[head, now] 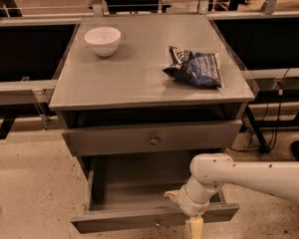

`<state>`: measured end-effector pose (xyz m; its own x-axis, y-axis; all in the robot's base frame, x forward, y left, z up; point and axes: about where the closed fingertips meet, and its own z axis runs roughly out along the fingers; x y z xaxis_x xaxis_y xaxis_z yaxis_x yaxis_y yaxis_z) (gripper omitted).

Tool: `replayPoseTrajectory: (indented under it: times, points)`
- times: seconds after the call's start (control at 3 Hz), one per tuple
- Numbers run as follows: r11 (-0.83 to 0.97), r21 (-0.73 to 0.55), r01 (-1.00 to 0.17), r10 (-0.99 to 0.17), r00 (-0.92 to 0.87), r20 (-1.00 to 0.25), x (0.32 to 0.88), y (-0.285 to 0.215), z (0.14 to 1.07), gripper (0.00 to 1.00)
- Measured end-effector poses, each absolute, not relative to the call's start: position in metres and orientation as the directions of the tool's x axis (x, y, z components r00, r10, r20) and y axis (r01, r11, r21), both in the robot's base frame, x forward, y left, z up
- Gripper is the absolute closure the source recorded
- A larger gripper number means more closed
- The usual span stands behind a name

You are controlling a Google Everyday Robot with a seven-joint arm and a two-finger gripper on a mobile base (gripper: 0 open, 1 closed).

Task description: Open middle drawer

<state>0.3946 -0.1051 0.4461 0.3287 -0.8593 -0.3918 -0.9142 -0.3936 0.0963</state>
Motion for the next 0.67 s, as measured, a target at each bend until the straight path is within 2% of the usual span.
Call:
replayPoseTrajectory:
  times: [0.33,0.67]
  points:
    - [-0.394,0.097,-0.914,-0.859,0.329,-0.393,0.394,-0.105,0.446,0.0]
    - [-0.408,0.044,-0.912,-0.842,0.357,-0.405,0.394,-0.11,0.48,0.0]
